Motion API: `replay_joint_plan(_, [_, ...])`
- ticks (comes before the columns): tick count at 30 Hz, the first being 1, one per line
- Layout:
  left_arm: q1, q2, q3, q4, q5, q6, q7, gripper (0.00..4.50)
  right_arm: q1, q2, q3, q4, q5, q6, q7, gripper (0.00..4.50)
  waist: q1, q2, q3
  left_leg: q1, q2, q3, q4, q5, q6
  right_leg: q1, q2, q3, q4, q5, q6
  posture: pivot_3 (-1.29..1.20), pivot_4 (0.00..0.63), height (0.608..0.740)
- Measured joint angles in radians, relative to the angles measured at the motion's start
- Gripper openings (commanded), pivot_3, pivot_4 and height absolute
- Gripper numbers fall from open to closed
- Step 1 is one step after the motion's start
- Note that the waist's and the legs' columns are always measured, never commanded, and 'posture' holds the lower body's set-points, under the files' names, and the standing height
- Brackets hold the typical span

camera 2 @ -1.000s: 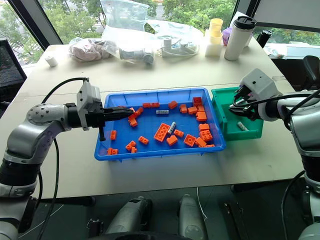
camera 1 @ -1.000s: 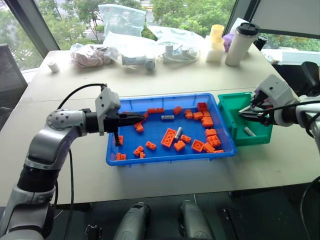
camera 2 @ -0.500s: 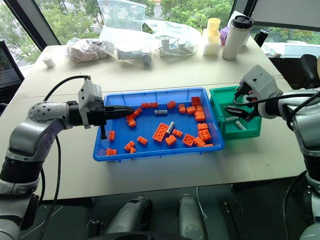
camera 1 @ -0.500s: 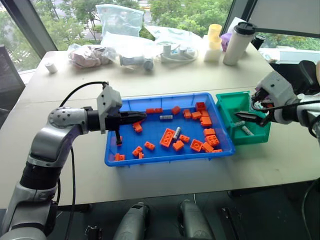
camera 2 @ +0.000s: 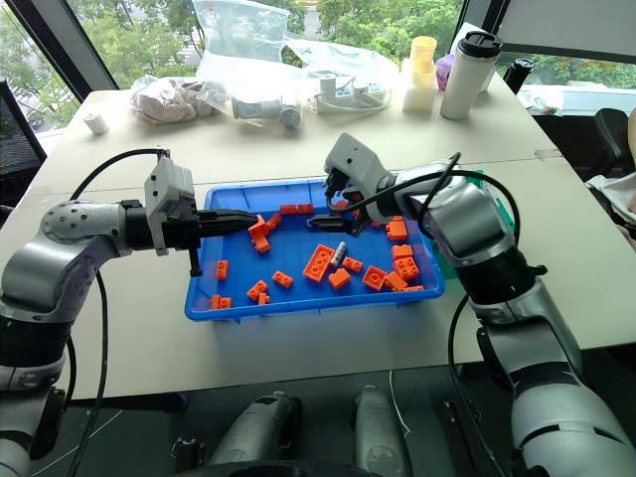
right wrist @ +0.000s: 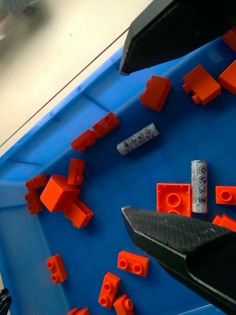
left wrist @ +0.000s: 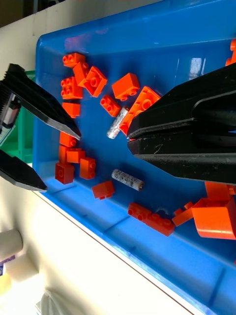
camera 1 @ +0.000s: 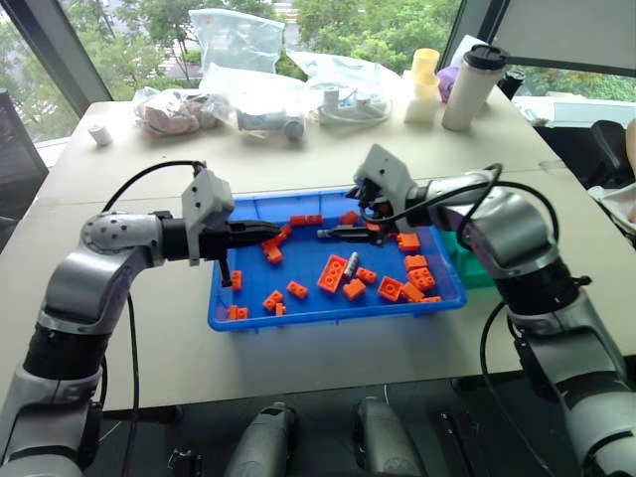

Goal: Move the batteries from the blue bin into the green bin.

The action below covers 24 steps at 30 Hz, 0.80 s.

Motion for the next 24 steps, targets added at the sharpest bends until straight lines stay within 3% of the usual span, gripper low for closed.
replay_joint_plan(3, [0.030,0.018,0.026,-0.004,-0.001,0.000,0.007,0.00,-0.036,0.060,0.064,0.209,-0.051,-0.111,0.049,4.41,0.000,0.000,0.000,0.000,0.000,0.000,-0.001,0.000,-0.001,-0.001,0.000,0.000,0.000,0.000,0.000,0.00,0.150,0.740])
replay_joint_plan(11, [0.071,0.020,0.040,-0.040,-0.004,0.000,0.027,0.00,-0.121,0.176,0.101,0.531,-0.159,-0.310,0.108,4.41,-0.002,0.000,0.000,0.000,0.000,-0.001,-0.001,0.001,-0.002,-0.001,0.001,0.000,0.000,0.000,0.000,0.00,0.150,0.740])
replay_joint_plan(14, [0.086,0.020,0.056,-0.052,-0.004,0.000,0.033,0.00,-0.140,0.197,0.102,0.638,-0.203,-0.357,0.122,3.59,-0.001,0.000,0.000,0.000,0.000,-0.001,-0.001,0.001,-0.002,-0.001,0.001,0.000,0.000,0.000,0.000,0.00,0.150,0.740])
replay_joint_plan(20, [0.101,0.014,0.057,-0.061,-0.004,-0.001,0.051,0.00,-0.157,0.212,0.096,0.713,-0.262,-0.414,0.145,0.37,-0.002,0.000,0.000,0.000,0.000,-0.001,-0.001,0.001,-0.002,-0.001,0.001,0.000,0.001,0.000,0.000,0.00,0.150,0.740])
replay_joint_plan(21, [0.101,0.013,0.057,-0.061,-0.004,-0.001,0.052,0.00,-0.157,0.213,0.095,0.713,-0.266,-0.418,0.148,0.01,-0.002,0.000,0.000,0.000,0.000,-0.001,-0.001,0.001,-0.002,-0.001,0.001,0.000,0.001,0.000,0.000,0.00,0.150,0.740])
replay_joint_plan(24, [0.101,0.011,0.056,-0.061,-0.004,-0.005,0.052,0.00,-0.154,0.206,0.079,0.672,-0.272,-0.376,0.145,0.01,-0.001,0.001,0.000,0.000,0.000,-0.001,-0.001,0.001,-0.002,-0.001,0.001,0.000,0.001,0.000,0.000,0.00,0.150,0.740])
